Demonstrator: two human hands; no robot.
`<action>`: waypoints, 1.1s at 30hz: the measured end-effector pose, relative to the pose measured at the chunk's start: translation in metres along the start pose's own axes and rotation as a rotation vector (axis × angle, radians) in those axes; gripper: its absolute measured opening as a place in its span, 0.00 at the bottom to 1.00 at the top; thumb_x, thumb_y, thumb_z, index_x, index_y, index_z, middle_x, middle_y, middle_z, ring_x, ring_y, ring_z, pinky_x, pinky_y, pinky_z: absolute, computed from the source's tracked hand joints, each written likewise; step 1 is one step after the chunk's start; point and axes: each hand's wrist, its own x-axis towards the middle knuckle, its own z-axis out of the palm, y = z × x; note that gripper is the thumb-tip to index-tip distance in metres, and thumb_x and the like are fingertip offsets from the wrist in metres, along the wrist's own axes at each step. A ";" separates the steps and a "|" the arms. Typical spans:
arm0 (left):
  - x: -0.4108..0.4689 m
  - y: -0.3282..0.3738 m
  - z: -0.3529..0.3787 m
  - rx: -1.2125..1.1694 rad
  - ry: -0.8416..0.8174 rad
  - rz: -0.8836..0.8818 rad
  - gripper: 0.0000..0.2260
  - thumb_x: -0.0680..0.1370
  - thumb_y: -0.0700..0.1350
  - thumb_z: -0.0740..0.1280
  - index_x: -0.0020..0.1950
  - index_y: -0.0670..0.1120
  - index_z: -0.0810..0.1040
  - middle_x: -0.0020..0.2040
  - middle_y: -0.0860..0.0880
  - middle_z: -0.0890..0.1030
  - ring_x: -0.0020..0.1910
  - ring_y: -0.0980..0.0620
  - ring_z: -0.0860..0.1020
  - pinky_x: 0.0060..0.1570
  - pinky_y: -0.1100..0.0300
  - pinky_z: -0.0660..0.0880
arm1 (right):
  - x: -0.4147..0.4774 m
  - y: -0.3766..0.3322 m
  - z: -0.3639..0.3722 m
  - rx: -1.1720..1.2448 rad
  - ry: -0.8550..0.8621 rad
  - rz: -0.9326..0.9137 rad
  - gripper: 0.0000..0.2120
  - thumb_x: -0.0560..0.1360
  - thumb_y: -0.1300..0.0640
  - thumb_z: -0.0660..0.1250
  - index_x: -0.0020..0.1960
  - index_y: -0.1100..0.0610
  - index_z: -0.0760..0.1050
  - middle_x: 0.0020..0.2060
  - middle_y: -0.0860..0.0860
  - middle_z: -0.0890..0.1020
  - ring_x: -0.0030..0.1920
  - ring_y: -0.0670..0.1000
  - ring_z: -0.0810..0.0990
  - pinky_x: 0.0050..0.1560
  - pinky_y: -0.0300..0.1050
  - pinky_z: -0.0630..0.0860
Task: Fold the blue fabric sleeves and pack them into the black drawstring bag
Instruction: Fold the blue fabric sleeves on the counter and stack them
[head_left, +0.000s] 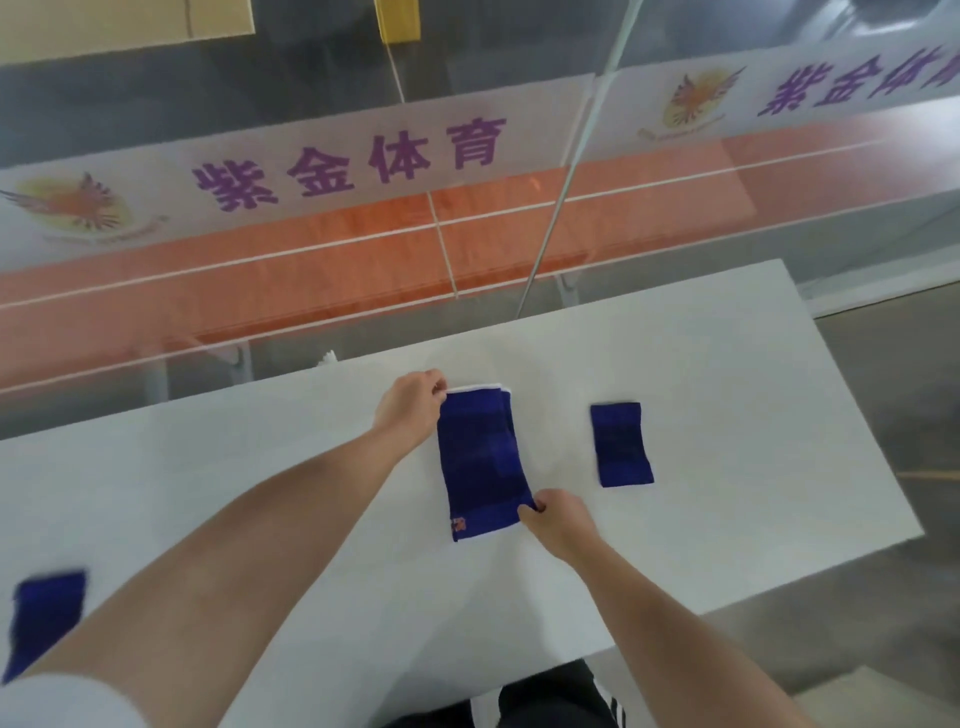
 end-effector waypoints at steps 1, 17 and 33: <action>0.001 0.001 0.001 -0.008 -0.004 0.008 0.04 0.78 0.43 0.64 0.47 0.48 0.79 0.45 0.48 0.82 0.45 0.45 0.79 0.44 0.54 0.75 | -0.002 0.000 0.003 0.009 0.015 0.013 0.16 0.75 0.53 0.63 0.32 0.54 0.61 0.28 0.49 0.66 0.30 0.51 0.65 0.33 0.46 0.64; -0.018 -0.009 0.021 0.163 0.130 0.402 0.06 0.78 0.41 0.67 0.55 0.45 0.76 0.54 0.47 0.74 0.53 0.45 0.71 0.52 0.50 0.76 | -0.013 0.015 0.027 -0.219 0.239 -0.153 0.13 0.80 0.47 0.61 0.63 0.50 0.68 0.56 0.47 0.74 0.49 0.53 0.80 0.46 0.46 0.79; -0.170 -0.088 0.073 0.499 0.007 0.645 0.10 0.75 0.50 0.65 0.52 0.47 0.77 0.56 0.47 0.79 0.54 0.46 0.78 0.53 0.52 0.76 | -0.006 0.018 0.074 -0.758 0.268 -0.686 0.15 0.62 0.61 0.78 0.47 0.54 0.78 0.39 0.51 0.79 0.37 0.54 0.81 0.37 0.47 0.79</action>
